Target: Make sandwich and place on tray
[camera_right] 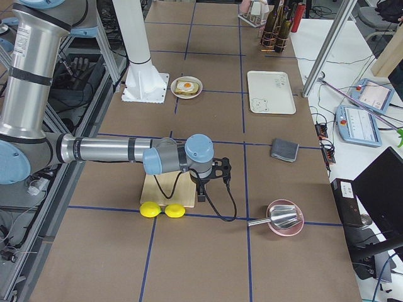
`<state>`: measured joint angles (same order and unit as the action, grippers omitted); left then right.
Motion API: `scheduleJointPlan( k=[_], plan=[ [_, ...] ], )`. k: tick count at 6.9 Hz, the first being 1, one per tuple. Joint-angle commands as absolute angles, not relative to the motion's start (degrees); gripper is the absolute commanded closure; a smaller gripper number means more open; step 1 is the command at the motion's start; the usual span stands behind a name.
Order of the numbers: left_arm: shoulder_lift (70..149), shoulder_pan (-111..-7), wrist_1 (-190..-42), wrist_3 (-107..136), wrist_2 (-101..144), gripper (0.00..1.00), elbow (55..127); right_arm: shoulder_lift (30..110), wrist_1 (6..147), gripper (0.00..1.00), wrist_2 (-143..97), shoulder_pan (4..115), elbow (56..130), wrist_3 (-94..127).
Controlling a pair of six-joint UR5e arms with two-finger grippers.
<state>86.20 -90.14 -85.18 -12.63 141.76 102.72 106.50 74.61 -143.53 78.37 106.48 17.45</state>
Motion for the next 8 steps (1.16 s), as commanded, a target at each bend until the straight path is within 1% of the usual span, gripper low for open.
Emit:
scheduleJointPlan(
  k=[1,2,4,5,8],
  plan=[
    [86.1,-88.6,-86.5,-12.5,144.3,0.00,102.9,108.8,59.7,0.00,-139.7,68.4,106.7,37.1],
    [86.1,-88.5,-86.7,-12.5,144.3,0.00,102.9,111.2,51.4,0.00,-139.2,64.7,106.7,43.0],
    [86.1,-88.5,-87.4,-12.4,144.3,0.00,103.0,116.6,33.5,0.00,-127.2,49.9,106.8,58.1],
    [86.1,-88.5,-87.5,-12.4,144.3,0.00,102.9,116.5,32.8,0.01,-126.3,46.6,107.0,64.4],
    [86.1,-88.4,-87.5,-12.4,144.4,0.00,103.0,117.3,32.4,0.06,-121.4,42.3,106.8,65.5]
  ],
)
